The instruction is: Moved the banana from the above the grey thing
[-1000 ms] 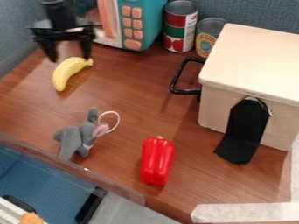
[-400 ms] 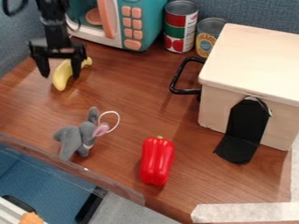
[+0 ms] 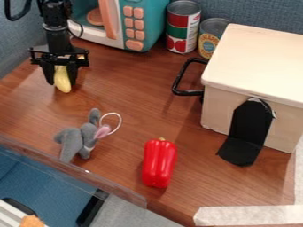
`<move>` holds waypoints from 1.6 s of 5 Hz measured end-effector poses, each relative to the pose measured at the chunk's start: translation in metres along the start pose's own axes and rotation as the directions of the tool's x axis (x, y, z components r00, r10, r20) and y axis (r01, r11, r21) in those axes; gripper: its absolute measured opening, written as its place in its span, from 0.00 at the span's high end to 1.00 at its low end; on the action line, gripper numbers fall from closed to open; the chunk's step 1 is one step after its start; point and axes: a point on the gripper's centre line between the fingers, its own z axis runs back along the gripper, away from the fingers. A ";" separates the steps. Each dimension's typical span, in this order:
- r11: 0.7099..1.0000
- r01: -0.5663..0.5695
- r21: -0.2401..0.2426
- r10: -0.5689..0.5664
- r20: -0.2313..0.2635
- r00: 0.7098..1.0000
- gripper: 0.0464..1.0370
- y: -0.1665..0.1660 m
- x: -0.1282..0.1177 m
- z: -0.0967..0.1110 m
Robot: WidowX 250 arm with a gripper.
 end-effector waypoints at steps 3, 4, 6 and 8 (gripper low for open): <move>0.986 0.146 -0.075 -0.145 0.017 0.989 0.49 -0.083 -0.025 0.031; 0.979 0.183 -0.089 -0.183 0.006 0.983 0.49 -0.111 -0.038 0.028; 0.976 0.208 -0.067 -0.208 0.010 0.978 0.49 -0.128 -0.046 0.026; 0.976 0.206 -0.065 -0.208 -0.032 0.978 0.11 -0.123 -0.048 0.013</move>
